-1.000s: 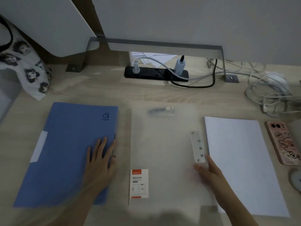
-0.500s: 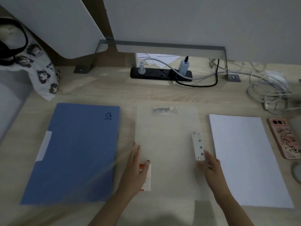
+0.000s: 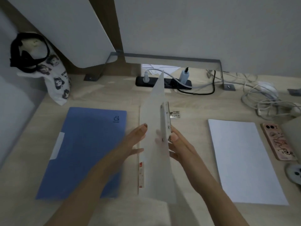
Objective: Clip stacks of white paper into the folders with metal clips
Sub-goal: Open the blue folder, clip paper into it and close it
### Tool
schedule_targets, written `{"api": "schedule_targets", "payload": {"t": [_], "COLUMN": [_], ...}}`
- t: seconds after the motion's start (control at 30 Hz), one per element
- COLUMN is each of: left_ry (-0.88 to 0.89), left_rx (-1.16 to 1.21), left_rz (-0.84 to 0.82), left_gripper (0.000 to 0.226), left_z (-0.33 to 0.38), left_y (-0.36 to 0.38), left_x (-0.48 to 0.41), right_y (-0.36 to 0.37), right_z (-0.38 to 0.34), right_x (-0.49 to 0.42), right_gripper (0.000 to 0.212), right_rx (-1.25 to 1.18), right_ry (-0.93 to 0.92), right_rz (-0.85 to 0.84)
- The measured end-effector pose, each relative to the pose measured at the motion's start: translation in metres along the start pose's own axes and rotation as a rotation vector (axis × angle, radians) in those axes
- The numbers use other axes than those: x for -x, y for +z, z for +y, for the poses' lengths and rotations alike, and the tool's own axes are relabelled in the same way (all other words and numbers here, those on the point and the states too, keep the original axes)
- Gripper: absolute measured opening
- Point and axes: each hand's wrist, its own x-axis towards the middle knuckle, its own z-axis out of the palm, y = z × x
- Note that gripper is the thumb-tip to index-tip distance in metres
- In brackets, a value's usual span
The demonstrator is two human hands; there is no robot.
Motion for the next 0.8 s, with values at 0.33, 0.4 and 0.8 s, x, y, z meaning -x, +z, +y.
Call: {"api": "schedule_targets", "payload": {"t": [0.33, 0.4, 0.8], "left_ry": [0.19, 0.175, -0.165], "left_rx": [0.006, 0.035, 0.167], "left_rz": [0.192, 0.287, 0.725], "left_gripper": [0.042, 0.049, 0.023], "left_z": [0.015, 0.004, -0.088], "left_y": [-0.056, -0.073, -0.144], "left_x": [0.046, 0.054, 0.054], "right_y": [0.052, 0.05, 0.034], "right_z": [0.05, 0.069, 0.133], "right_x": [-0.056, -0.064, -0.07], "right_gripper": [0.052, 0.061, 0.098], "right_rx": [0.277, 0.434, 1.319], "right_ry": [0.126, 0.153, 0.162], "right_rz": [-0.301, -0.29, -0.272]}}
